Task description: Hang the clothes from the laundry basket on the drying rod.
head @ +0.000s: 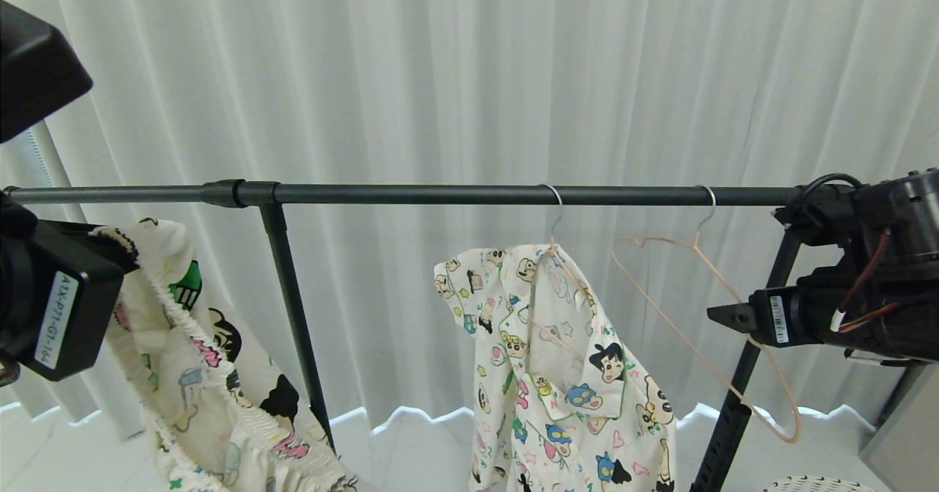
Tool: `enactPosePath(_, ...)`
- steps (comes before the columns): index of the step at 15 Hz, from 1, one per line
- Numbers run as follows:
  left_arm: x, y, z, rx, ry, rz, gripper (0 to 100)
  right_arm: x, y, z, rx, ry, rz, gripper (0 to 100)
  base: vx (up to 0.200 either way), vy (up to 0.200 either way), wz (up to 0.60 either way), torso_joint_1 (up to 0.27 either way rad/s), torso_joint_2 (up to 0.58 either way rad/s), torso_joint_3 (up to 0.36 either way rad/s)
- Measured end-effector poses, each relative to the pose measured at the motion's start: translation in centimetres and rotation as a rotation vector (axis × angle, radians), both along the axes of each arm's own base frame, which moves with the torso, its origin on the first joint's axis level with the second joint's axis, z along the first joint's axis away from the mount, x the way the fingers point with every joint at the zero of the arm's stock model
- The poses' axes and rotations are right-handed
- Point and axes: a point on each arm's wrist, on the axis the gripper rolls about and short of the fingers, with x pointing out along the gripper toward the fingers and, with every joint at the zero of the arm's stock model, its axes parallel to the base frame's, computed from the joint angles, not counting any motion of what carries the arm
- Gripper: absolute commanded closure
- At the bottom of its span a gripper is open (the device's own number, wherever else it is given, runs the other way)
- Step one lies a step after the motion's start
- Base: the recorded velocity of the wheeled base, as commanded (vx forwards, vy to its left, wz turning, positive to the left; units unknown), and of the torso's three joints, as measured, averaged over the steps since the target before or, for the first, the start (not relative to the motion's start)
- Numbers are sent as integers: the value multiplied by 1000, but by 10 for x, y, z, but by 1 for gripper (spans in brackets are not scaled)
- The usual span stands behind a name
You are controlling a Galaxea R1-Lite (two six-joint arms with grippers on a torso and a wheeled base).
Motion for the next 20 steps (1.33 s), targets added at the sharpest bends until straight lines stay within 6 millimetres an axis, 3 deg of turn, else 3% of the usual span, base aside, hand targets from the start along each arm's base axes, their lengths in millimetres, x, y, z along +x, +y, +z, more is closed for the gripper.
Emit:
enactPosePath(12,0,0,0,-3,0,1,100,42,18,-32,22,121,-63,0,0,0,0,0,0,0)
enactPosePath(13,0,0,0,-3,0,1,100,43,18,-34,30,129,-74,100,0,0,0,0,0,0)
enactPosePath(20,0,0,1,-6,-3,1,100,45,19,-36,48,139,-94,100,0,0,0,0,0,0)
